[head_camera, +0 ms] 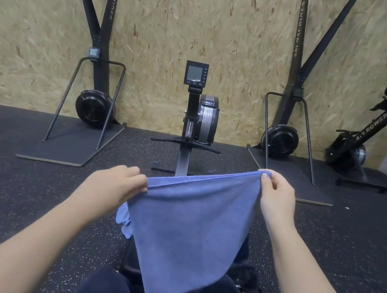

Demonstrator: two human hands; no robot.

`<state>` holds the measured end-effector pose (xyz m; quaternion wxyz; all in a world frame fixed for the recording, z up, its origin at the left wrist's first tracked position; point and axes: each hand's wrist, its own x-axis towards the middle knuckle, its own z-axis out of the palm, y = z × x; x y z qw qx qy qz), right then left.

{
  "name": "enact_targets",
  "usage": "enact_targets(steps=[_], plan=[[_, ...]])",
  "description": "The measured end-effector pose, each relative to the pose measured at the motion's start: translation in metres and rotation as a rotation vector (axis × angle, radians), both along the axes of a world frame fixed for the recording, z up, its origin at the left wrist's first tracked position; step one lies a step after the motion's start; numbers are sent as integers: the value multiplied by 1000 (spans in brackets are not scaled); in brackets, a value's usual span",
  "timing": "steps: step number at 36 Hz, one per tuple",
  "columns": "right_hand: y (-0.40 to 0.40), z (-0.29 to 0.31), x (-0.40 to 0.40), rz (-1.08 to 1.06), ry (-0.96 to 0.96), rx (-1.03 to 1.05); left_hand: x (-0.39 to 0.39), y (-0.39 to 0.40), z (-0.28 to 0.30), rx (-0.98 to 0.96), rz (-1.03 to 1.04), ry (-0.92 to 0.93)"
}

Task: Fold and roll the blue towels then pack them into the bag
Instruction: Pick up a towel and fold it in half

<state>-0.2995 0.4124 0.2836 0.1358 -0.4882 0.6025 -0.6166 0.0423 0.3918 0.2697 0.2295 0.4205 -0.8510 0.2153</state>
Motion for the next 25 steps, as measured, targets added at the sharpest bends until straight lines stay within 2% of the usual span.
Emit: enact_targets(steps=[3, 6, 13, 17, 22, 25], plan=[[2, 1, 0, -41, 81, 18, 1, 1, -2, -69, 97, 0], [1, -2, 0, -90, 155, 42, 0, 5, -1, -11, 157, 80], [7, 0, 6, -164, 216, 29, -17, 9, 12, -17, 269, 383], [10, 4, 11, -208, 332, 33, -18, 6, 13, -44, 283, 304], [10, 6, 12, -234, 439, 60, -23, 2, 14, 80, 329, 407], [10, 5, 12, -246, 446, 69, -26, 5, 16, 136, 299, 541]])
